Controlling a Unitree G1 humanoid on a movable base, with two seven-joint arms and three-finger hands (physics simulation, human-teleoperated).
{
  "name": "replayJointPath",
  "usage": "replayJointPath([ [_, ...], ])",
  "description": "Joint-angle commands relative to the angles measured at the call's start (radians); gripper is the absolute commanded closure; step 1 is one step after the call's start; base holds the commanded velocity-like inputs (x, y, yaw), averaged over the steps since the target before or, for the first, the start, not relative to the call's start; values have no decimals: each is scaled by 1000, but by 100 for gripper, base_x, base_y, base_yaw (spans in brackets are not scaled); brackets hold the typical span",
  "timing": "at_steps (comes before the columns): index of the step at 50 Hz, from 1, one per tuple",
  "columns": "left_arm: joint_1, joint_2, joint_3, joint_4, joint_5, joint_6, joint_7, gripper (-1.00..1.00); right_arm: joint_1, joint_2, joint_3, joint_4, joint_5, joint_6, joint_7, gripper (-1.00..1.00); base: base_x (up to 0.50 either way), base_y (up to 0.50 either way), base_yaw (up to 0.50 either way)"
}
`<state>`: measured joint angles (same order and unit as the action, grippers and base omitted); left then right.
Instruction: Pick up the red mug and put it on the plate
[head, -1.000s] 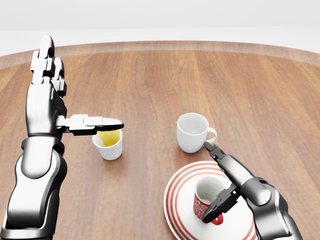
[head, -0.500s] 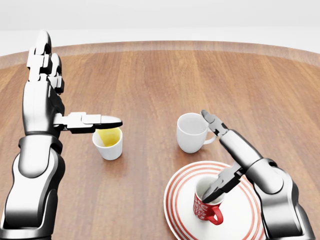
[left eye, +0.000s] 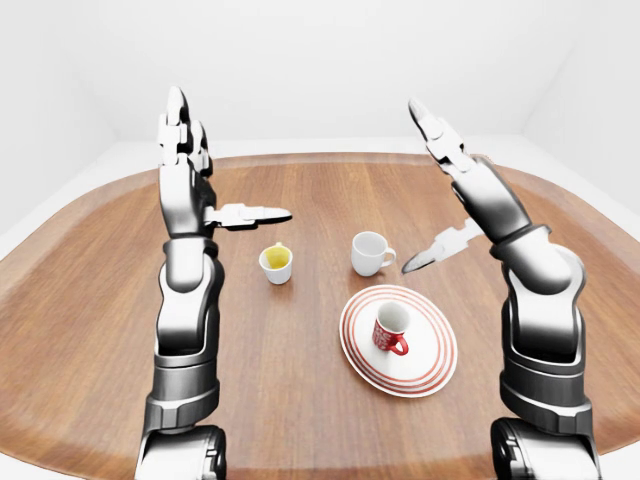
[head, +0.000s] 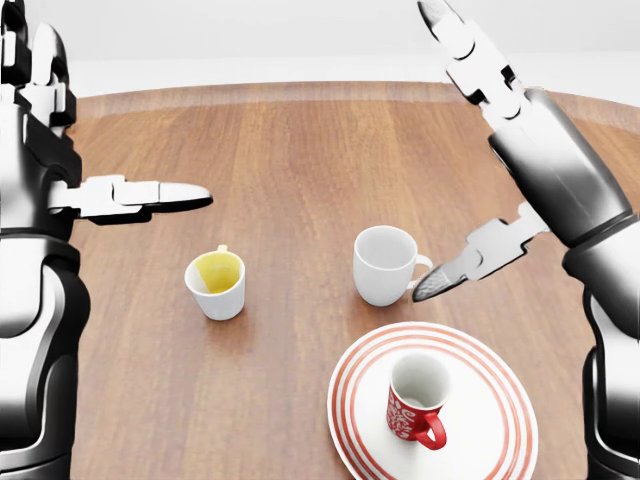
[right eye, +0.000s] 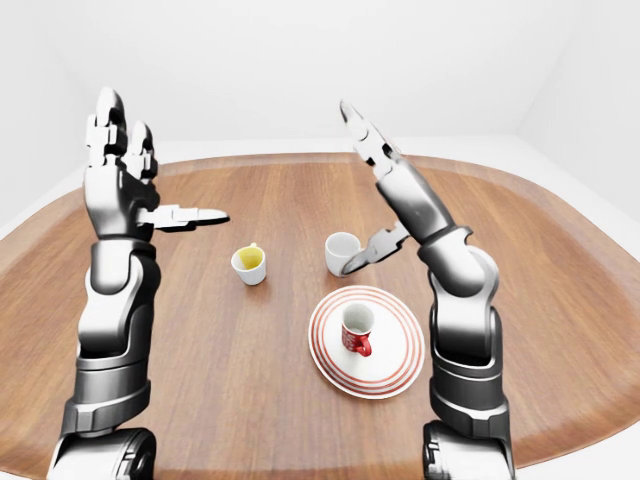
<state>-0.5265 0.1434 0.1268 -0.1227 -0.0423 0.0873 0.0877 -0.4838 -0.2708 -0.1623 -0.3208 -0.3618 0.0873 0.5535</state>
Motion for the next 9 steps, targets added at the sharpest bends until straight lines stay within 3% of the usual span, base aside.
replayJointPath([
  [1, -55, 46, 39, -144, -82, 0, 12, -100, -152, -75, -38, -245, 113, 0, 1, -100, 0, 0, 0],
  [9, -67, 69, 47, -244, -108, 0, 34, -100, -241, -129, -28, -319, 155, 0, -24, -100, 0, 0, 0],
])
